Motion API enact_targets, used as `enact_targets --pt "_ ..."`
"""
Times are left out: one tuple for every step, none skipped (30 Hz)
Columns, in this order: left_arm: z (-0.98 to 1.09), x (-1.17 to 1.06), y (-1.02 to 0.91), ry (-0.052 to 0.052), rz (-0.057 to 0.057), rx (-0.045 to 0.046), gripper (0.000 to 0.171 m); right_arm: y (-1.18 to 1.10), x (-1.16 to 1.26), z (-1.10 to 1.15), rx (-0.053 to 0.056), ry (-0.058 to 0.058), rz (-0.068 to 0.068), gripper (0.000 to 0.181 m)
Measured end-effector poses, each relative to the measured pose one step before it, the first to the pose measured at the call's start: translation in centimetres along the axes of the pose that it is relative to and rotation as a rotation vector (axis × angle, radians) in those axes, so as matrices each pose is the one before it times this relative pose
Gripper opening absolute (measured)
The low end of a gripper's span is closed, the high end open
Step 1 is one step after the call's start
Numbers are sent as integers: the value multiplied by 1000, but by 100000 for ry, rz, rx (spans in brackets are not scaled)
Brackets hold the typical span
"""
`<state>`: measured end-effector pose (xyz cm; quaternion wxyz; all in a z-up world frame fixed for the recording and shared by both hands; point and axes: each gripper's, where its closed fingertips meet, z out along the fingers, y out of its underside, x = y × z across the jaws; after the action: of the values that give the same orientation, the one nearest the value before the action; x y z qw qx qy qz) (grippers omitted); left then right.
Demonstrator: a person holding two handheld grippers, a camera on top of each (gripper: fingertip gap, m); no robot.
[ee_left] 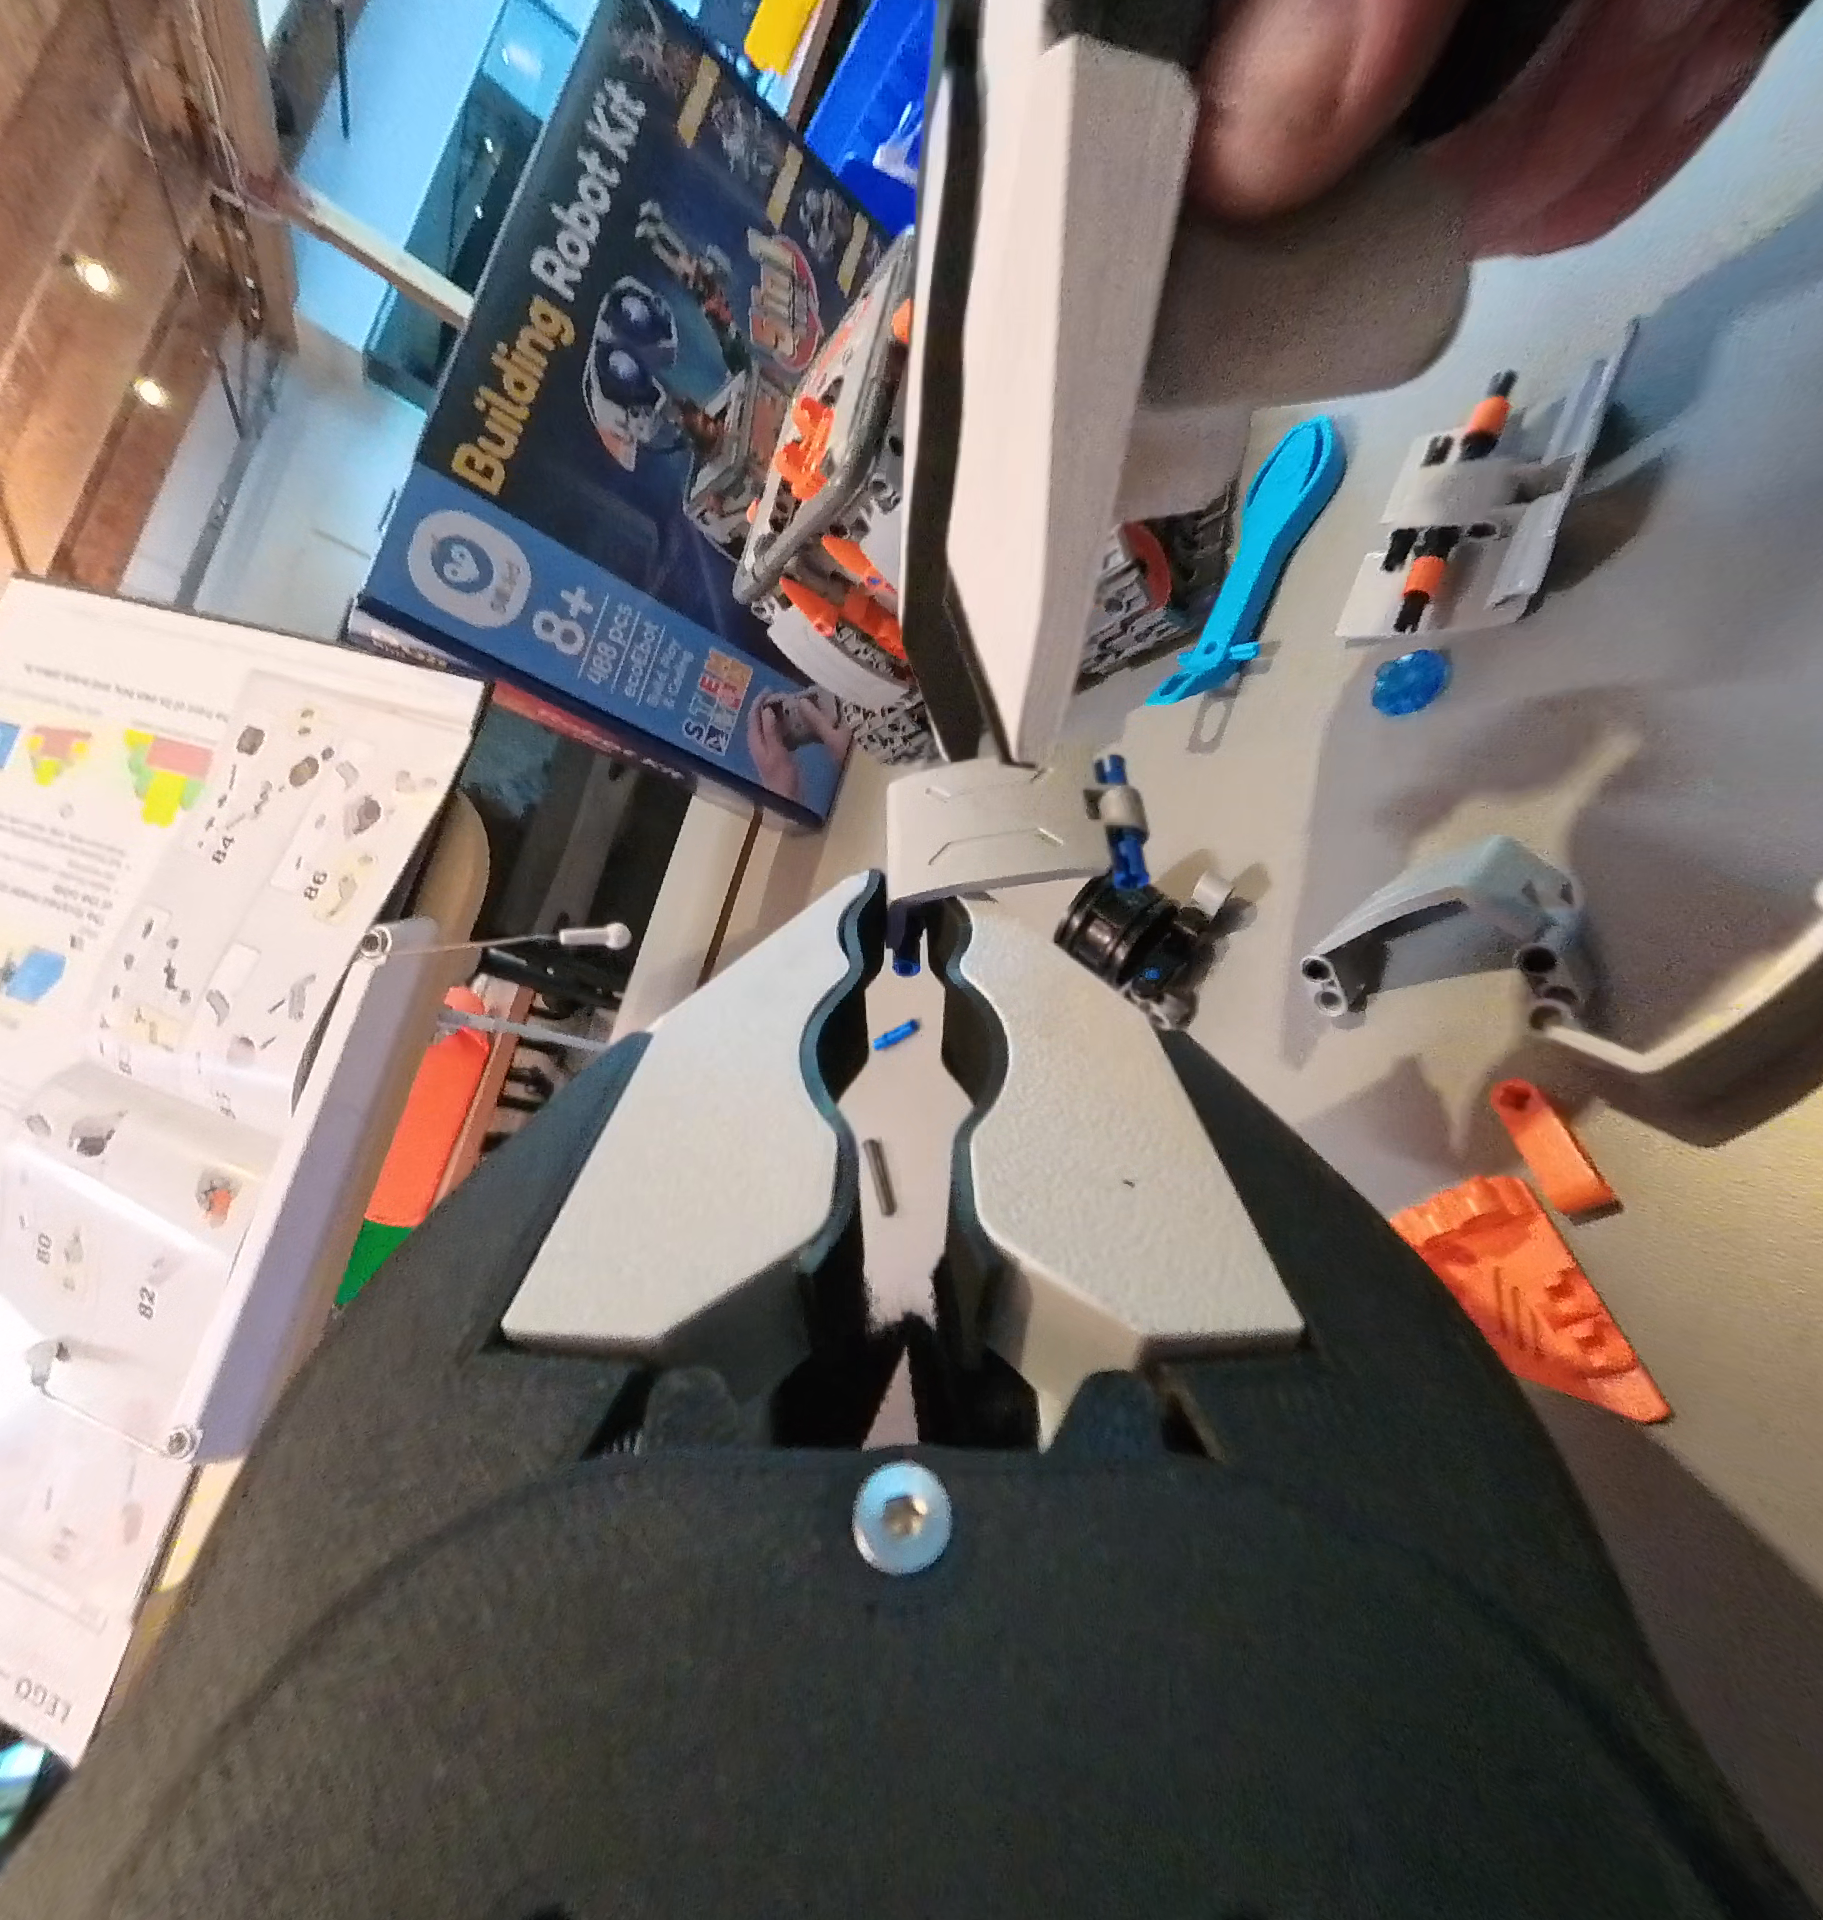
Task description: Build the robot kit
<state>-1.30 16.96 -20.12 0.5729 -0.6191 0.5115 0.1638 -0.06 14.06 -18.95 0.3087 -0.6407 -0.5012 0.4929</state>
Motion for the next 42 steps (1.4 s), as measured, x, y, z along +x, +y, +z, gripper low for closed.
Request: enact_targets --pt "96 -27 131 267 -1129 -1005 5 -18 -141 266 -1228 2780 -3406 35" --pt "35 -49 51 9 -992 -433 5 183 -166 363 -2432 2369 -3247 36" --pt "16 -56 93 -244 -112 -945 5 260 -116 412 -3042 2074 -2696 35" --pt "3 62 -17 126 329 -249 5 83 158 326 -1555 3270 -2244 31" --pt "-32 45 -95 -93 58 238 5 130 332 262 -1615 3711 -1701 26" --pt "20 17 71 -285 466 -1011 5 31 145 185 -1004 1775 -315 26" --pt "26 -75 89 -965 1038 -761 5 -107 27 86 223 666 431 25" --pt "-23 -103 33 -366 -192 -168 5 -70 -32 54 284 481 -571 25" --pt "-6 50 32 1026 -1372 57 5 14 -27 -7 -122 151 -187 25" --pt "-8 42 -28 323 -584 218 5 -9 -14 -55 153 -452 1263 24" --pt "-25 -97 -17 -1052 1222 -540 5 35 48 -1 -83 206 1378 24" --pt "17 -106 65 -910 1047 -1046 4 105 125 54 -620 1548 261 24" --pt "48 9 98 379 -846 -655 4 -6 94 36 -41 2062 -58 25" --pt "36 -59 125 216 -827 -416 4 -51 143 57 235 2722 -365 26" --pt "22 -151 175 -447 -196 -967 5 11 221 103 -176 3473 -549 32" --pt "-9 -104 8 -191 -646 -102 5 152 128 181 -1204 3058 -869 36" --pt "-26 -14 -54 437 -764 137 5 132 -138 230 -1051 1703 -1437 34" --pt "0 30 27 37 257 -525 5 35 -155 225 -416 1717 -1574 33" --pt "11 -35 106 -693 795 -811 5 -18 -52 161 -149 2058 -1776 30" --pt "-11 -42 86 -267 494 -304 5 -45 86 80 -28 2148 -1729 28" --pt "-21 -54 54 59 -600 7 5 -59 44 33 136 862 -538 28" --pt "-17 -68 62 146 -650 -55 5 -64 19 33 225 224 203 27" --pt "2 -74 91 -206 -141 -514 5 -41 93 36 71 786 -225 27" --pt "2 -60 91 -66 -18 -361 5 -21 65 27 -126 1051 -963 27" --pt "-26 9 53 575 -627 180 5 -29 -26 22 -108 246 -360 26" --pt "-15 51 41 858 -590 143 5 -32 -54 -12 -4 -1089 974 26" --pt "-25 4 -1 341 -179 416 5 -40 -47 -47 406 -2050 1792 26" --pt "-57 -35 -72 15 -217 719 5 -5 -19 -63 272 -2079 1806 25" --pt "-76 -58 -100 9 -348 801 5 -70 -40 -97 757 -2095 1824 25" --pt "-76 -70 -114 -17 -328 852 5 -176 -97 -140 1552 -2280 2099 25" --pt "-83 -65 -102 -82 -86 869 5 -172 -102 -149 1536 -2242 1910 25" --pt "-93 -29 -104 62 -175 809 5 -77 -81 -119 830 -1928 1672 25" --pt "-81 14 -93 342 -365 734 6 -68 -43 -130 846 -1590 1542 25" --pt "-66 52 -105 543 -563 818 8 -120 21 -163 1230 -1108 1406 25" --pt "-70 11 -61 359 -461 513 10 -66 118 -181 795 -298 1126 25" --pt "-71 -29 -35 160 -588 351 14 -4 216 -209 229 299 688 25" --pt "-52 -12 -9 367 -923 263 18 -2 236 -226 178 446 583 25" --pt "-55 -20 -6 401 -811 287 20 -63 229 -263 626 250 745 25" --pt "-84 -107 -13 -223 -368 283 21 -75 218 -265 738 44 1014 25" --pt "-73 -96 -28 -100 -388 297 22 -73 209 -275 735 -31 896 25" --pt "-64 -28 -40 346 -781 452 24 -81 211 -281 825 -23 646 25" --pt "-32 19 -15 581 -736 311 25 -103 176 -265 1096 -168 333 24"
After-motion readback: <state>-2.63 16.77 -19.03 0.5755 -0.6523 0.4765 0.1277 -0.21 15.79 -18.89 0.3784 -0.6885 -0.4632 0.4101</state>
